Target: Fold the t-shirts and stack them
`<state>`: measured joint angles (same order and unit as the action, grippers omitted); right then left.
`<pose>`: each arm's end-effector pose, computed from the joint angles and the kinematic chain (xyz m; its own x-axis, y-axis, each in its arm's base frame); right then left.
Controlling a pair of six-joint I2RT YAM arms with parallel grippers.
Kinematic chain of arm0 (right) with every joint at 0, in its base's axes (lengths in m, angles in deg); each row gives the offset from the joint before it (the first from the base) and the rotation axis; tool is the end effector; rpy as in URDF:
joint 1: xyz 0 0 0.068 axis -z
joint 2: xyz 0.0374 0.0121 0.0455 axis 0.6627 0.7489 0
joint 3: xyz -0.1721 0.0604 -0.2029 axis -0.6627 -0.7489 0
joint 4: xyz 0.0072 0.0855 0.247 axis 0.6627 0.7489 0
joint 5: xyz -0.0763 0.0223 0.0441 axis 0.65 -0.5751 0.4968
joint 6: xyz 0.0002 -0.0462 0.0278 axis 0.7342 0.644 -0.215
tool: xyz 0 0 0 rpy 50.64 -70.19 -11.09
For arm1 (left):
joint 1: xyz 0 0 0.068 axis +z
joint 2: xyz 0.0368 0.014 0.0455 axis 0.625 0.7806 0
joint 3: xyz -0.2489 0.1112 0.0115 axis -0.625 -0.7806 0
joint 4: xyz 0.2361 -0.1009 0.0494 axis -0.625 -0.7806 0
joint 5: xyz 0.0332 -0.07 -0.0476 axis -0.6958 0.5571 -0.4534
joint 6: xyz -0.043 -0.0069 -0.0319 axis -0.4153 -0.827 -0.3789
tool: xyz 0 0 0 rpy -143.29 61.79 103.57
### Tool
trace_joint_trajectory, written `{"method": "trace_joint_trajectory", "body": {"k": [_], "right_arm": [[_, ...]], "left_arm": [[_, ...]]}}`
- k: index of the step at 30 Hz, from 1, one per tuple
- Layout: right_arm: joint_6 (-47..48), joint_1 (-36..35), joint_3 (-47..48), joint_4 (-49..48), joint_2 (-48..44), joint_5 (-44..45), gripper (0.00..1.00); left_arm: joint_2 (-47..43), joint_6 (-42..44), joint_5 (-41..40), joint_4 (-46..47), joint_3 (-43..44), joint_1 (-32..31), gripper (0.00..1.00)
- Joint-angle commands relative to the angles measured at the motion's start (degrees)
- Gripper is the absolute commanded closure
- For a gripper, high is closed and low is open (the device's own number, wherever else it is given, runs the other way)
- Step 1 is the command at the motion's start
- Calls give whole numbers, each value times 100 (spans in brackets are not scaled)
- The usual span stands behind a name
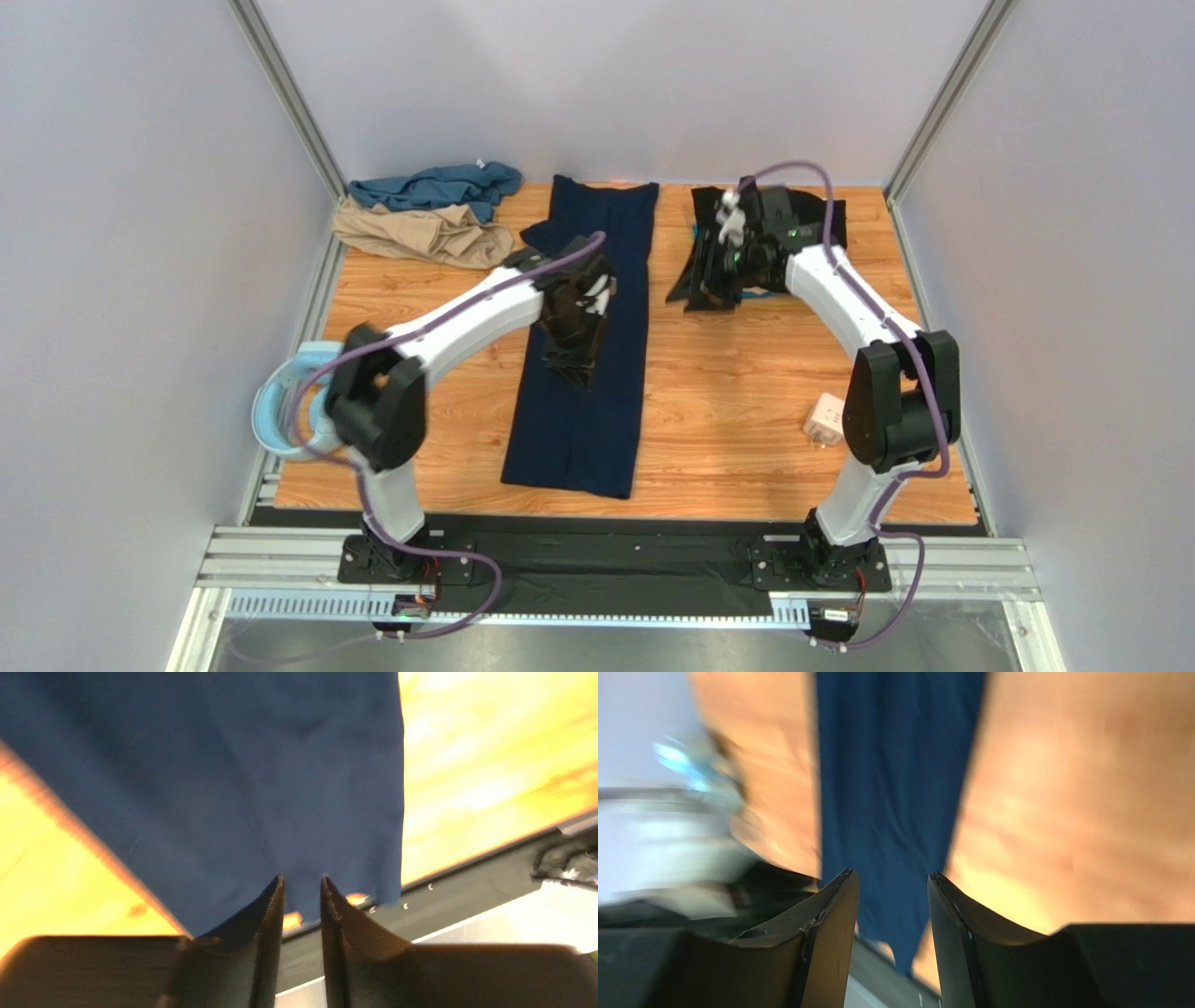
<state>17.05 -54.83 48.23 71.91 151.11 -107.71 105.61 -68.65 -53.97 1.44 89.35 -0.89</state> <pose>0.3672 0.1064 0.2824 -0.9331 0.1720 -0.3159 -0.0791 0.7586 0.6468 0.2858 -0.2448 0.2360 -0.9639 0.2429 -0.1092 0.2635 0.9297 -0.2575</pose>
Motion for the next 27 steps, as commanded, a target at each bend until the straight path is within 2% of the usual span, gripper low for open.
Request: {"method": "trace_joint_trajectory", "body": {"k": [1, 5, 9, 11, 17, 23, 27], "right_arm": [[395, -345, -1206, 763, -492, -161, 53], [370, -618, -2294, 798, -791, -371, 52], [308, -926, -2798, 491, -906, -521, 51], [220, -1041, -2912, 368, -915, -635, 50], [79, -1330, -3273, -54, -713, -925, 49], [106, -1533, -3344, -370, -326, -1066, 49], [44, -1717, -3326, -564, -28, -1128, 48]], "left_arm": [[-1454, 123, -77, 848, -1515, 476, 59], [-2081, 413, -68, 869, -2510, 941, 56], [-2389, 423, 388, 1114, -3239, 1364, 56], [-2372, 431, 450, 1237, -3381, 1540, 52], [-2003, 572, 871, 1185, -3829, 2032, 51], [-1792, 572, 1232, 1194, -3944, 2076, 51], [-1407, 590, 1189, 1027, -3944, 2094, 51]]}}
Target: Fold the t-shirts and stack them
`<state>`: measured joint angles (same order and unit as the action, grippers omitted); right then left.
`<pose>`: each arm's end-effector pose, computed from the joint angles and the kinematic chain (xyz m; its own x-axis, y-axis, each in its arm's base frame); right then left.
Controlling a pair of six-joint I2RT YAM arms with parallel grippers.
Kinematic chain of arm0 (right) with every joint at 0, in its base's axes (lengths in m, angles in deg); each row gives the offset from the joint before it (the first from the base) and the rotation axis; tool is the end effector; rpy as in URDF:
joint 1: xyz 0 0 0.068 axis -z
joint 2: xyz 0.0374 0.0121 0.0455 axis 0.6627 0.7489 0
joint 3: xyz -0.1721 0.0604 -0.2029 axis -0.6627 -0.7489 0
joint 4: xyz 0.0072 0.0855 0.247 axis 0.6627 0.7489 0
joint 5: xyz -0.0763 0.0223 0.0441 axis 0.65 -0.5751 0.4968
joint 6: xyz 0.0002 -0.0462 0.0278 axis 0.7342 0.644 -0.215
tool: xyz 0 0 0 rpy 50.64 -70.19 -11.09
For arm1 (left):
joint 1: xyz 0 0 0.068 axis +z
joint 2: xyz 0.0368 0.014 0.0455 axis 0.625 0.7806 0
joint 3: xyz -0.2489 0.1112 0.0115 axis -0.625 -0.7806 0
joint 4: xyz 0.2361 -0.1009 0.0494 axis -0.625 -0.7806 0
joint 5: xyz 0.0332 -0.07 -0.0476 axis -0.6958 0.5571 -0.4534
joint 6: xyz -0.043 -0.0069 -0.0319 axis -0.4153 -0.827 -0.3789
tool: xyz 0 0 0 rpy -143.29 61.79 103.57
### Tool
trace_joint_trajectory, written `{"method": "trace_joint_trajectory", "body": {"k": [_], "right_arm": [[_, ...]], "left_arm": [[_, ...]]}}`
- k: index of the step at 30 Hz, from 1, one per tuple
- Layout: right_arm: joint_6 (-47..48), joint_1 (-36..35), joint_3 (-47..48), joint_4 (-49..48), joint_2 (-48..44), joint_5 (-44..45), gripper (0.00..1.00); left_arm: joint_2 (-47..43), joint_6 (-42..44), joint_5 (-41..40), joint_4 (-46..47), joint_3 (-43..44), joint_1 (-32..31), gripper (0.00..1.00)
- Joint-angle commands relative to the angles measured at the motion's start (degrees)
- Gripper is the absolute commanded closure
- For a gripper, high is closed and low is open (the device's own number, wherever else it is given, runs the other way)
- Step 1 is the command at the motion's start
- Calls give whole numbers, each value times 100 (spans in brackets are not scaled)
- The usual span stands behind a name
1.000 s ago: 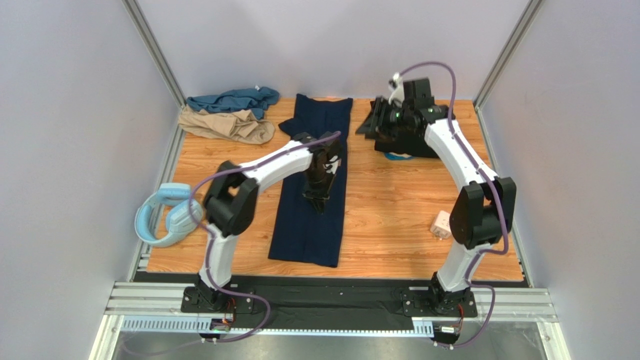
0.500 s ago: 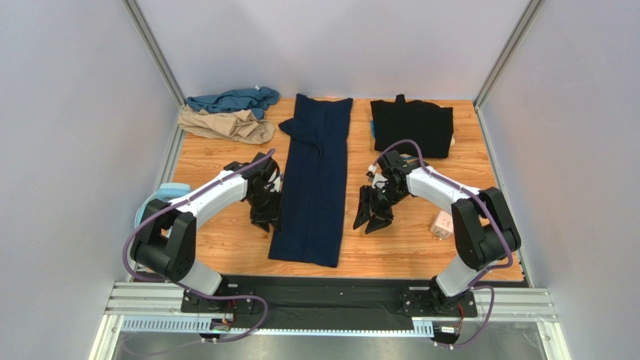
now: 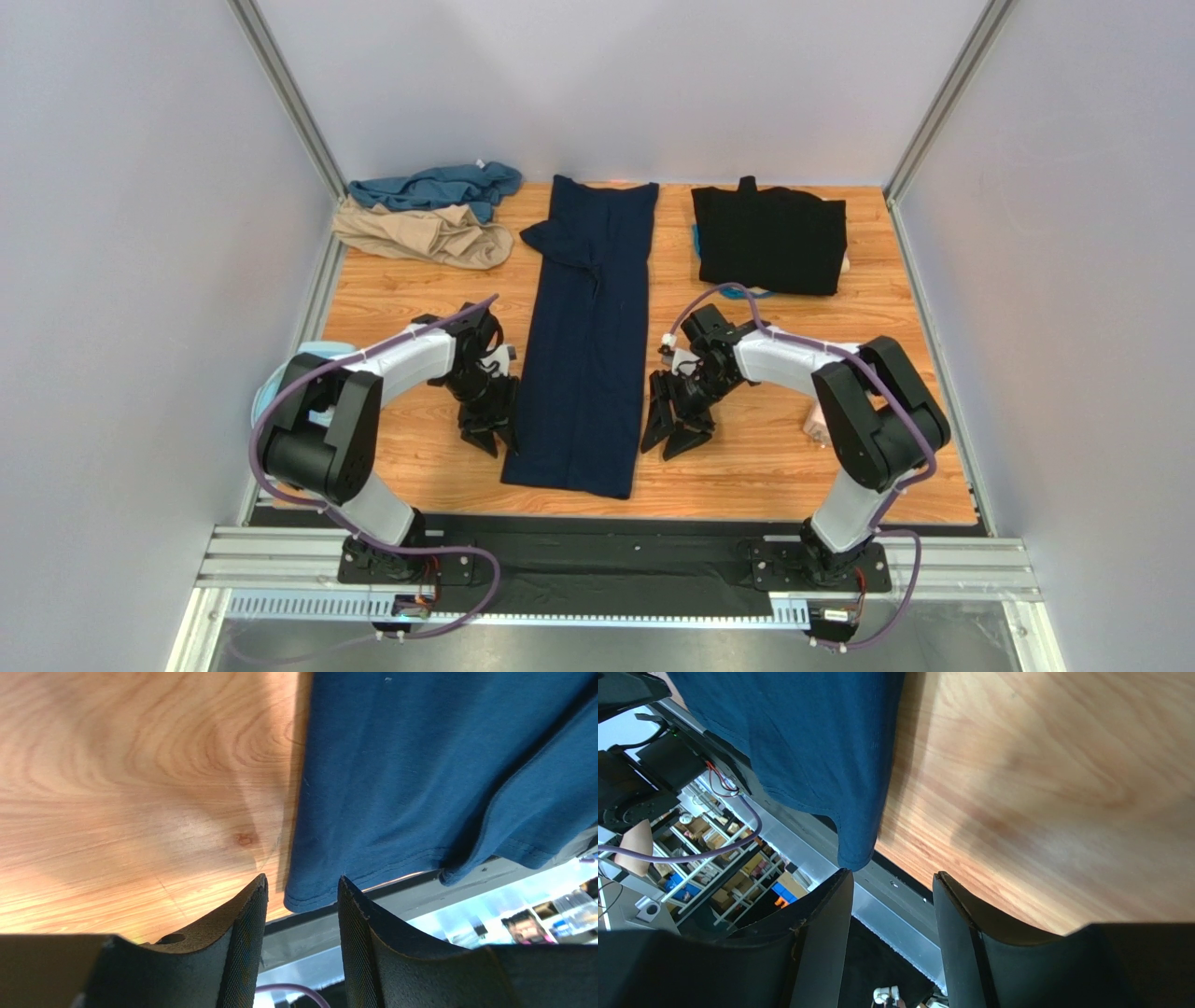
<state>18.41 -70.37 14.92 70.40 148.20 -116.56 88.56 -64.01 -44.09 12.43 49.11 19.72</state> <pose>0.2360 0.1567 0.1426 -0.9693 -0.1633 0.1836 -0.0103 0.7735 0.6337 0.2296 -0.0922 0.1511 -0.9916 -0.0156 0.1287 -0.0577 0.9422 -0.3302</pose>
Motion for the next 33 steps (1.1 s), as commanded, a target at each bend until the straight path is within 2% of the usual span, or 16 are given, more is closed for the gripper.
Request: {"method": "trace_joint_trajectory", "body": {"k": [1, 6, 15, 17, 18, 20, 21, 22, 24, 26, 29, 33], "right_arm": [[-109, -242, 22, -448, 334, -242, 48], [-241, -532, 84, -712, 737, -225, 49], [-688, -1270, 75, -1169, 1046, -119, 49], [-777, -1376, 66, -1257, 1055, -67, 50], [-855, -1455, 75, -1283, 1029, -41, 54], [-917, -1499, 84, -1336, 985, 38, 58], [-935, -1517, 93, -1336, 985, 47, 66], [-935, -1526, 136, -1336, 985, 56, 68], [-909, -1526, 180, -1275, 950, 118, 73], [-821, -1535, 286, -1127, 932, 205, 85], [-663, -1517, 461, -836, 853, 250, 100], [-487, -1517, 821, -309, 546, 293, 100]], "left_arm": [[395, 135, 245, -29, 45, 59, 51], [915, 223, 605, 24, 168, 121, 53], [889, 170, 694, -29, 18, 156, 54], [880, 161, 641, -73, 36, 156, 58], [880, 153, 641, -90, 27, 156, 61], [862, 161, 658, -108, 27, 156, 73], [845, 161, 641, -134, 45, 156, 78], [819, 161, 632, -152, 62, 156, 85], [696, 144, 597, -169, 62, 156, 91], [582, 161, 588, -169, 62, 156, 100], [450, 179, 632, -248, 80, 156, 100], [90, 258, 737, -441, 185, 147, 100]]}}
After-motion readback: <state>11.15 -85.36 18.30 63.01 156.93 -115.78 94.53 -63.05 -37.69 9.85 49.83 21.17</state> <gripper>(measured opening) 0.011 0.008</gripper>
